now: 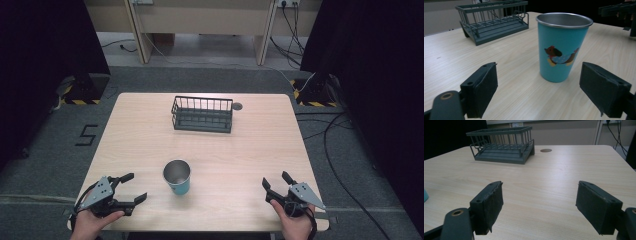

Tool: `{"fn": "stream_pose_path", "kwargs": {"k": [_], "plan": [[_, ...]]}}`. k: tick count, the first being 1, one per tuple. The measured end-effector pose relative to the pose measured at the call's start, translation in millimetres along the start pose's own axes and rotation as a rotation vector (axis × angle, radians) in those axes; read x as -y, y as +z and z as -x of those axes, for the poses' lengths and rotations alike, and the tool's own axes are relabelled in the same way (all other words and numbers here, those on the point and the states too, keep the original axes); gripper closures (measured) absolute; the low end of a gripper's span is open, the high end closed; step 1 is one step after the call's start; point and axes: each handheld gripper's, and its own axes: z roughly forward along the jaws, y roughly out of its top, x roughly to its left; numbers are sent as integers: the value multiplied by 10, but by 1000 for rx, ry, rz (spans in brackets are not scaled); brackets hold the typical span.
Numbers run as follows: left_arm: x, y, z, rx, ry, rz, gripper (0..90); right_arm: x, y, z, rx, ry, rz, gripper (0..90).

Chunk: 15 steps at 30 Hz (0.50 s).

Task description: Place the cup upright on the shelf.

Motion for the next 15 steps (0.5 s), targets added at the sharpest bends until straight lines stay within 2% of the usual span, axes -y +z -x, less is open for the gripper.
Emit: {"fn": "stream_pose_path", "kwargs": {"k": [7, 15], "plan": [[-36, 79, 57, 29, -1, 9, 144, -2, 21, -8, -4, -11, -3, 218], [-117, 272, 135, 64, 15, 1, 144, 6, 46, -9, -13, -14, -13, 212]]}}
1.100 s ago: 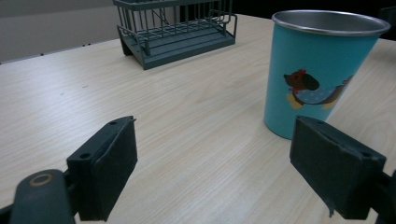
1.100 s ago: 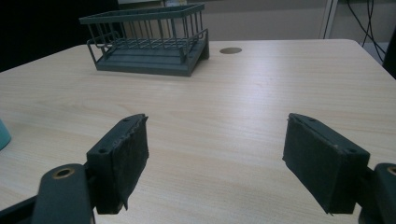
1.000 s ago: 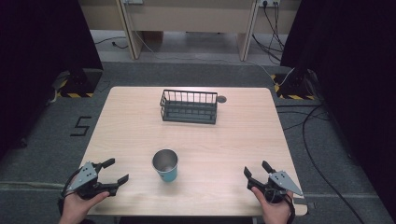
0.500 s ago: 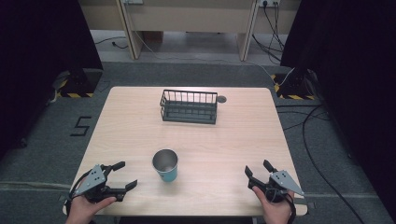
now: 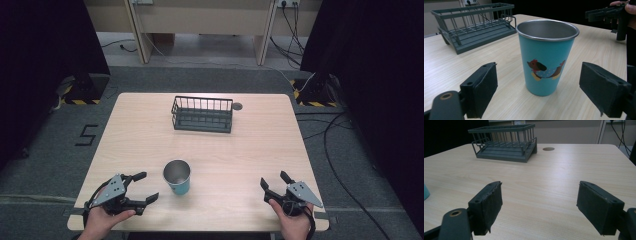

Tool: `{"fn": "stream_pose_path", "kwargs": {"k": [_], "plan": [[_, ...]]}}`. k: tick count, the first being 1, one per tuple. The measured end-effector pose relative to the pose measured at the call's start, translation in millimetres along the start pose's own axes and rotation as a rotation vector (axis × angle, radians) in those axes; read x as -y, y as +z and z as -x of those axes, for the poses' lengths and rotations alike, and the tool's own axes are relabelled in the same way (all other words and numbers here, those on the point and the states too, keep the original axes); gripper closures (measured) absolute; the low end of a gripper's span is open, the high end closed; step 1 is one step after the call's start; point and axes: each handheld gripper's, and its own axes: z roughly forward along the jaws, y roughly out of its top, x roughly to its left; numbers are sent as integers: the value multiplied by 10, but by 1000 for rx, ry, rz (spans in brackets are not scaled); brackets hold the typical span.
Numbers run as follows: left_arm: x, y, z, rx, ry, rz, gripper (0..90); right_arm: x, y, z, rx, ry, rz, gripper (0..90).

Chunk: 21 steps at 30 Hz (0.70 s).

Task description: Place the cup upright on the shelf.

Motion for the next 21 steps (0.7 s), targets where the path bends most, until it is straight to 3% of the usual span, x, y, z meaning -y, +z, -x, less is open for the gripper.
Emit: {"fn": "stream_pose_path", "kwargs": {"k": [21], "plan": [[-13, 333, -2, 42, 19, -39, 144, -5, 11, 9, -13, 0, -2, 207]]}}
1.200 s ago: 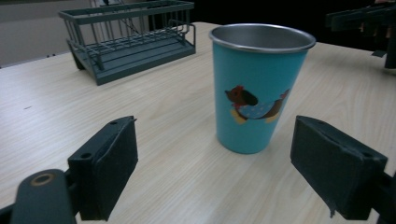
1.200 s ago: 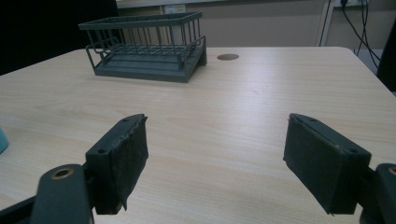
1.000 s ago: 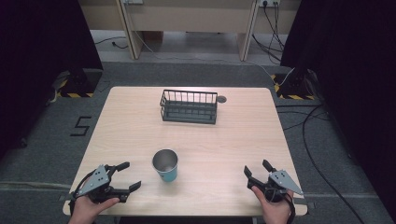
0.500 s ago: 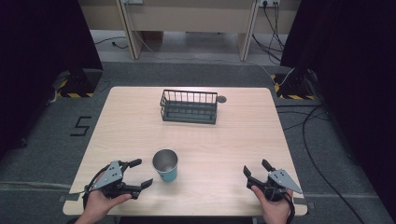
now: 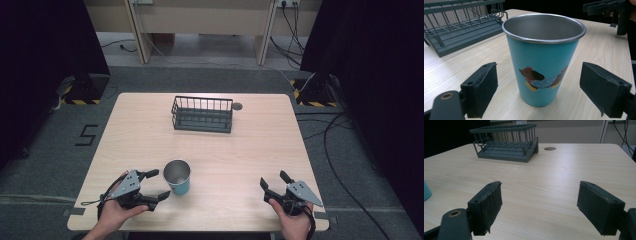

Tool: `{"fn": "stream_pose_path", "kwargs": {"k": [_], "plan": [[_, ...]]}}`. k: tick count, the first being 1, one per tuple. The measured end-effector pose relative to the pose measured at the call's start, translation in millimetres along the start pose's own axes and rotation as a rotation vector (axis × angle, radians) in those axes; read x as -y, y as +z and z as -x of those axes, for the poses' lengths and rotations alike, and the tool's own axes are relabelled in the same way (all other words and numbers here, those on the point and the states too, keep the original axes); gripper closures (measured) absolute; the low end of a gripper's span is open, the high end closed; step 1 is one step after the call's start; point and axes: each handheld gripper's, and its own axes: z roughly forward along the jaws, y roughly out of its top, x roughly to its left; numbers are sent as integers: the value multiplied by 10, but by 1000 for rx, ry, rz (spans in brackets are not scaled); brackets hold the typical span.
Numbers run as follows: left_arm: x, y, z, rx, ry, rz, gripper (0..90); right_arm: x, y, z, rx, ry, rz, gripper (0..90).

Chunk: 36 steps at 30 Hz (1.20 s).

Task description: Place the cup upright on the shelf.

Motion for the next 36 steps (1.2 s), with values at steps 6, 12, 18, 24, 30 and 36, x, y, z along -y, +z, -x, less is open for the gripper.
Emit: {"fn": "stream_pose_path", "kwargs": {"k": [6, 12, 18, 24, 30, 36], "plan": [[-31, 113, -16, 14, 17, -14, 143, -1, -3, 2, 3, -4, 1, 206], [-41, 181, -21, 23, 18, -19, 143, 1, -3, -1, 4, 0, -1, 205], [-50, 282, -27, 37, 22, -29, 143, -1, 3, -6, 1, 1, -2, 205], [-65, 368, -27, 47, 30, -37, 141, -8, 1, -13, 2, -3, 5, 208], [-65, 456, -22, 55, 35, -47, 142, -4, 12, -29, -1, -10, -1, 214], [-69, 500, -21, 56, 37, -39, 155, -1, 19, -44, -6, -9, -4, 215]]}}
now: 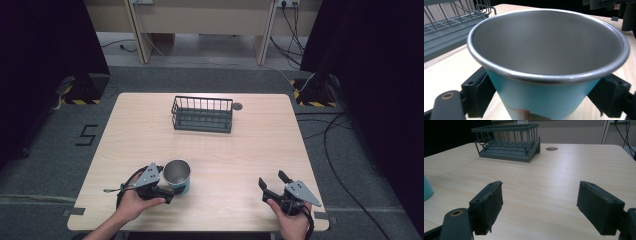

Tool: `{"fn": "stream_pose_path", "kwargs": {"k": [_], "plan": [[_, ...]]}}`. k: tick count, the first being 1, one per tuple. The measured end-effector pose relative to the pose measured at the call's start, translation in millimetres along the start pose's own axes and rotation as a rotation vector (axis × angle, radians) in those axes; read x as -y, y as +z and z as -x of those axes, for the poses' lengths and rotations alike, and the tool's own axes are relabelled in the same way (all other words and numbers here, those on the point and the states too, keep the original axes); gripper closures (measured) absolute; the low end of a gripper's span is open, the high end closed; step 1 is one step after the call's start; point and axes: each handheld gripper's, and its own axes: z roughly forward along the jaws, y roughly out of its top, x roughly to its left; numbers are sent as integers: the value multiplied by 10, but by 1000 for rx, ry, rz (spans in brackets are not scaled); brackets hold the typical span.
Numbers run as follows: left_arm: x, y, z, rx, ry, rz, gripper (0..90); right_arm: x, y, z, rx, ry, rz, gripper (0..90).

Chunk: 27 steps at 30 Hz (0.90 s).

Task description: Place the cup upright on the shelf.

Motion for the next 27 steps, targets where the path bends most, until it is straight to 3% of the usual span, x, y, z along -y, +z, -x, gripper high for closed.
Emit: {"fn": "stream_pose_path", "kwargs": {"k": [7, 13, 19, 27], "plan": [[6, -24, 6, -10, -8, 15, 166, -4, -1, 2, -2, -8, 4, 216], [-66, -74, -15, -34, -12, 56, 168, -5, 2, 3, -1, -4, 5, 217], [-107, -105, -47, -48, -8, 59, 168, -4, 8, 0, -2, -5, 7, 217], [-263, -122, -122, -84, 2, 80, 168, 5, 14, -4, -5, -4, 5, 217]]}}
